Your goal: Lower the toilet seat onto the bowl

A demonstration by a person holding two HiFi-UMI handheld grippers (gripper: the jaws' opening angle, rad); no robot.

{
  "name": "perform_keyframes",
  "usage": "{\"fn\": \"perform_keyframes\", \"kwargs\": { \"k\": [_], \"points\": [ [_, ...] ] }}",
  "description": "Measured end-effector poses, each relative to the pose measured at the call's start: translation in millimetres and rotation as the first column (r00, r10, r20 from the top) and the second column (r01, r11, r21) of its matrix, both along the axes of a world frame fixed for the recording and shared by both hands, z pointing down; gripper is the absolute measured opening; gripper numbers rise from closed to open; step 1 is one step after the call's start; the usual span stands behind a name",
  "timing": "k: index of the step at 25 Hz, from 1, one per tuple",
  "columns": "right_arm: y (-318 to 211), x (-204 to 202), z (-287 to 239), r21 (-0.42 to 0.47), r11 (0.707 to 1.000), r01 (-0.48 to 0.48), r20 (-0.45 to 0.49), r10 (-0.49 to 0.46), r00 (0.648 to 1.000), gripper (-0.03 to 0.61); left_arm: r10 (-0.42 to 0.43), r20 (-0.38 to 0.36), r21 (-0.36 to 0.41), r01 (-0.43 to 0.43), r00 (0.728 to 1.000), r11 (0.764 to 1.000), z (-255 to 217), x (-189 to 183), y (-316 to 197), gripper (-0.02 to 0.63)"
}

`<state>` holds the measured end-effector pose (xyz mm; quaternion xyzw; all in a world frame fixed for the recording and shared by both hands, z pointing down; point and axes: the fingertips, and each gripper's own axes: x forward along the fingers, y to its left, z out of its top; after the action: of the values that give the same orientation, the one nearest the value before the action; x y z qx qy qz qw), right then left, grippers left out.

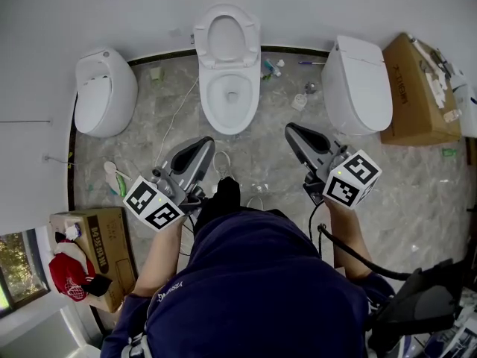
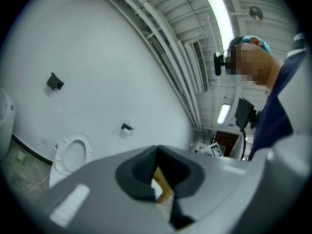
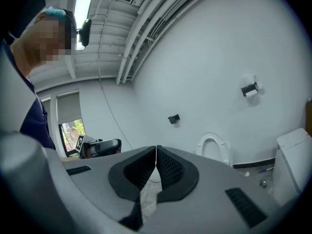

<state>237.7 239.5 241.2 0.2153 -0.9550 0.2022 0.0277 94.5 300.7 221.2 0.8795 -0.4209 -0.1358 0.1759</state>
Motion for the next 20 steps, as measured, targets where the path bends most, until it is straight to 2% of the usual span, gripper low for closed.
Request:
{"fn": "perform_keyframes", "kwargs": {
  "k": [8, 20],
  "points": [
    [-66, -55, 15, -0.044, 0.999, -0.002, -0.025, 0.001, 1.000, 0.008, 0.039, -0.016, -0.031, -0.040, 0.999, 0.999, 11, -43, -78, 0.005],
    [-167, -115, 30, -0.089, 0.995, -0.051, -0.087, 0.043, 0.995, 0.008, 0.065, -0.055, -0.071, -0.069, 0.996, 0.995, 25, -114, -186, 0.005]
  ]
}}
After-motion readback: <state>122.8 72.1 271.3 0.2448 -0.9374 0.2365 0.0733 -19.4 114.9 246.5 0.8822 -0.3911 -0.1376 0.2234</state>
